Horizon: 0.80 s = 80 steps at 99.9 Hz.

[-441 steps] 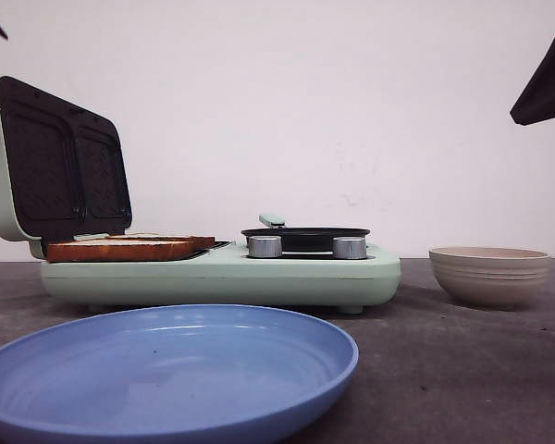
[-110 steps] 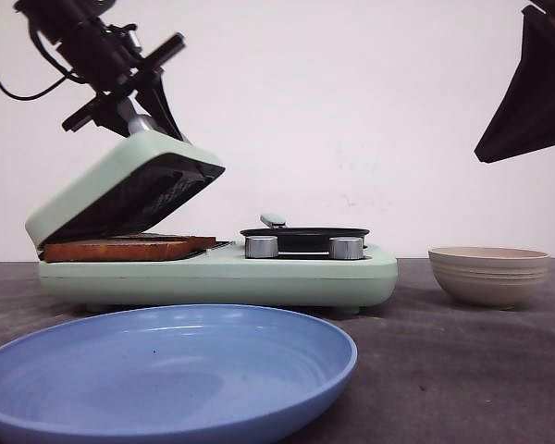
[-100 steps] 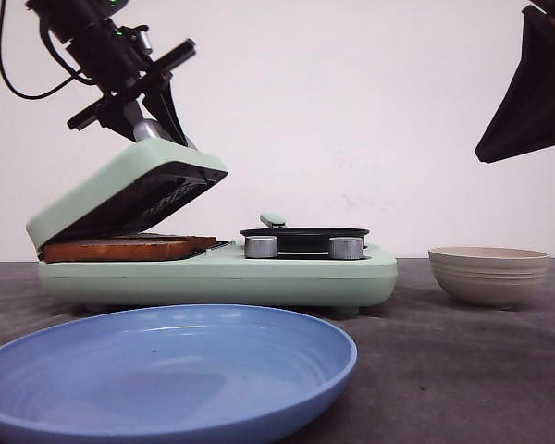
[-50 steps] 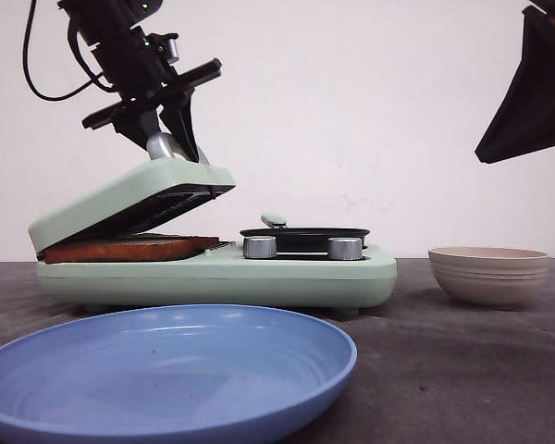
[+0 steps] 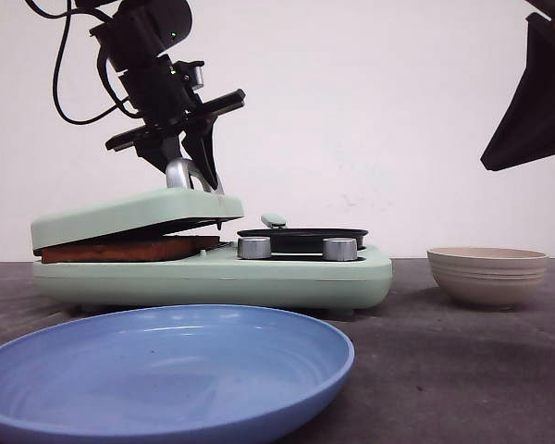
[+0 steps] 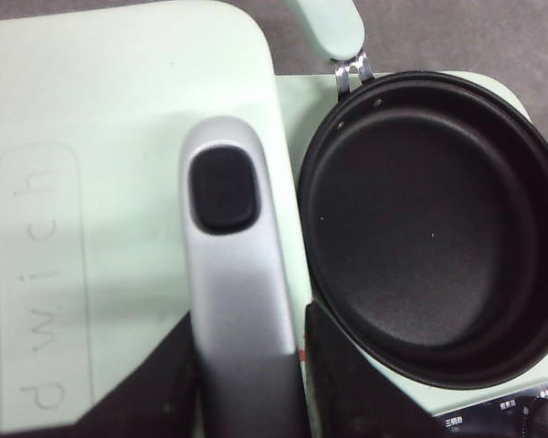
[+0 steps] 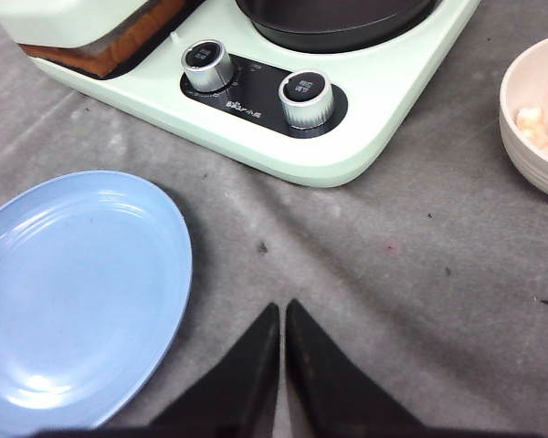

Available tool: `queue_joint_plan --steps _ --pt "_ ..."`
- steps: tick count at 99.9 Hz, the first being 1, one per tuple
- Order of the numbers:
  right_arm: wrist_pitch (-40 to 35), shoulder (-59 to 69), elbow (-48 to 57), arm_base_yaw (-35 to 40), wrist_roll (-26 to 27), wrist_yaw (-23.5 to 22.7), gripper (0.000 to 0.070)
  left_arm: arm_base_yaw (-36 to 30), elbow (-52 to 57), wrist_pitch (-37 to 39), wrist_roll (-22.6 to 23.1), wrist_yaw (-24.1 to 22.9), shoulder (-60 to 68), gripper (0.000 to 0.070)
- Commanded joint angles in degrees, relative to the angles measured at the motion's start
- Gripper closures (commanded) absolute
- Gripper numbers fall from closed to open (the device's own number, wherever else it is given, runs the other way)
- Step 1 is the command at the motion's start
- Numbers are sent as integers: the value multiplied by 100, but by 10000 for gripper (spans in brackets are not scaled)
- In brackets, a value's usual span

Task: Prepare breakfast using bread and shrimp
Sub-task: 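Swing the lid down with the left gripper over the bread, then open the left gripper and lift it off the lid handle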

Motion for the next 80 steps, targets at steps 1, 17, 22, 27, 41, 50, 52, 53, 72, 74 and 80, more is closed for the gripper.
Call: queue_joint_plan --steps 1,17,22,27,41,50,52,53,72,74,80 --pt "39 33 9 35 59 0 699 -2 -52 -227 964 120 442 690" --pt "42 33 9 35 59 0 699 -46 -52 -251 1104 35 448 682" --pt "42 33 9 35 59 0 700 -52 -52 -251 1104 37 448 663" --pt "39 33 9 35 61 0 699 -52 -52 -251 1102 37 448 632" --pt "39 33 9 35 61 0 699 -50 -52 -245 1099 37 448 396" --pt "39 33 9 35 61 0 699 -31 -42 -260 1099 37 442 336" --pt "39 33 9 35 61 0 700 -28 -37 -264 1102 37 439 330" --pt "39 33 9 35 61 0 699 -28 -33 -269 1102 37 437 329" --pt "39 33 9 35 59 0 699 9 181 -348 1097 39 398 211" --pt "39 33 9 35 59 0 700 9 238 -385 1097 39 396 211" --pt "39 33 9 35 61 0 699 22 439 -490 1097 52 393 211"
